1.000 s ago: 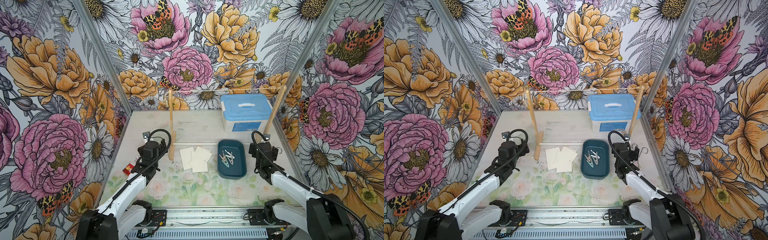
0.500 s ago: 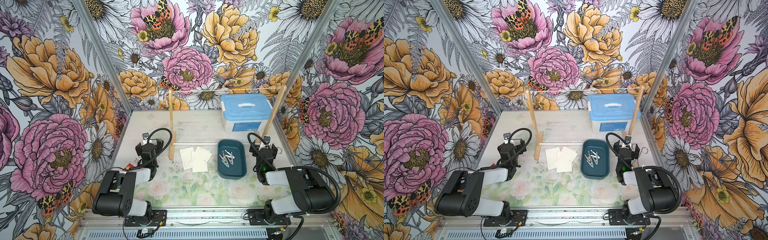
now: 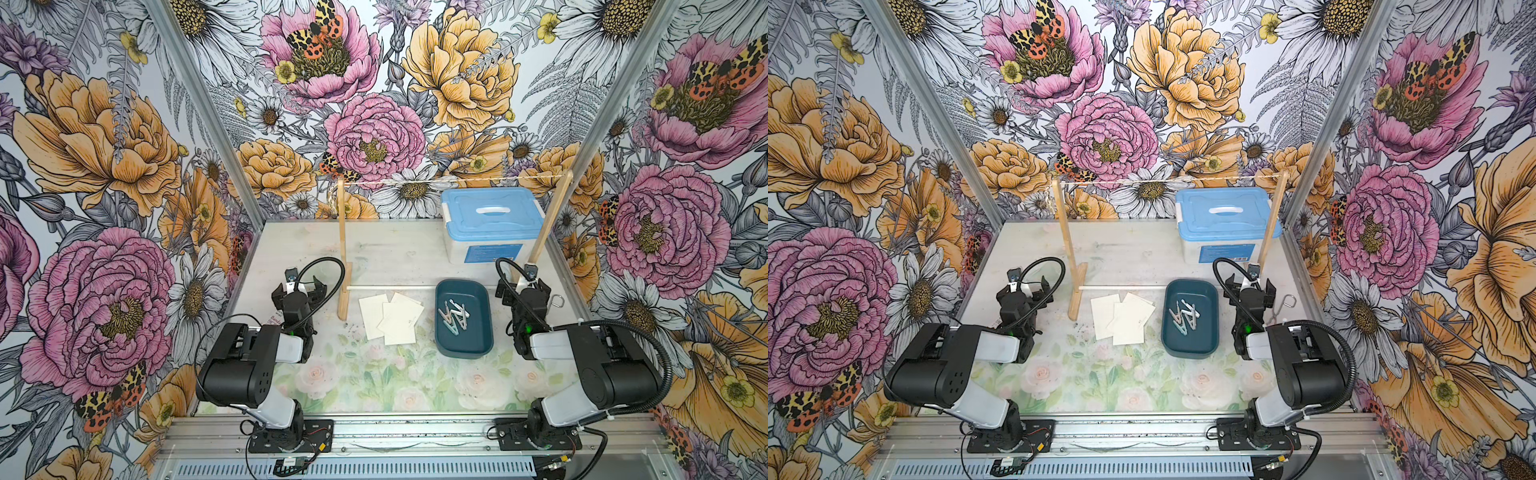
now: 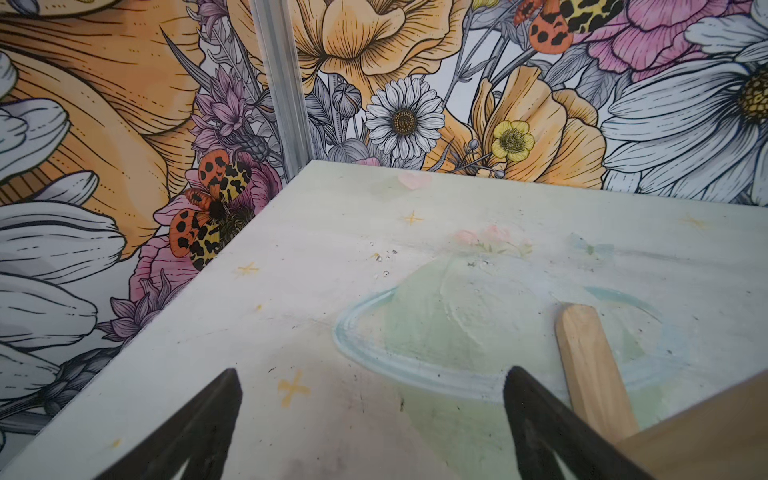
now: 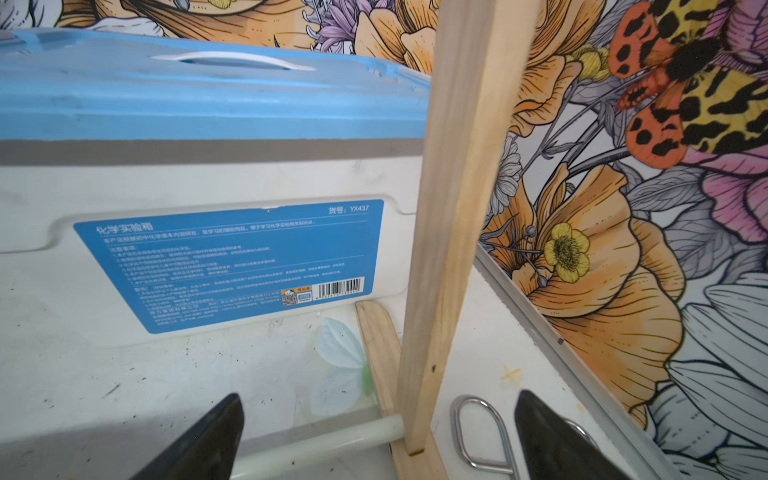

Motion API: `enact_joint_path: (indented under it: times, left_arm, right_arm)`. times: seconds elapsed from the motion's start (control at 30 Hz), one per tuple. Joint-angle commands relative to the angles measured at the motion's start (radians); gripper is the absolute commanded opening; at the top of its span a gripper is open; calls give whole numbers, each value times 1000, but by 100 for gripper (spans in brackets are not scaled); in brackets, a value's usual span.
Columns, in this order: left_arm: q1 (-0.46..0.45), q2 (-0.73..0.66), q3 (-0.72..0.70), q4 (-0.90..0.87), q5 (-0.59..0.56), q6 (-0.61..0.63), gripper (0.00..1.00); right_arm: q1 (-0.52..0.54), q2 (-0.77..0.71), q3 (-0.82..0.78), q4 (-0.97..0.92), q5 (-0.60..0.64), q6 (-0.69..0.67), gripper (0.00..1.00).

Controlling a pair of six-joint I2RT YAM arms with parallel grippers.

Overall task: Remove the postcards from the strings
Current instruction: Reset both arms

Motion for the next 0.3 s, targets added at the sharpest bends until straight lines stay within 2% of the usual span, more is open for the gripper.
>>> enact_joint_path:
  times: [0.0, 0.27]
  left_arm:
    - [0, 0, 11, 51, 17, 18, 99]
    - [-4, 0, 8, 56, 13, 19, 99]
  right_arm:
    - [-6, 2, 13, -13, -9, 16, 100]
    - [-26, -4, 20, -35, -27, 36, 100]
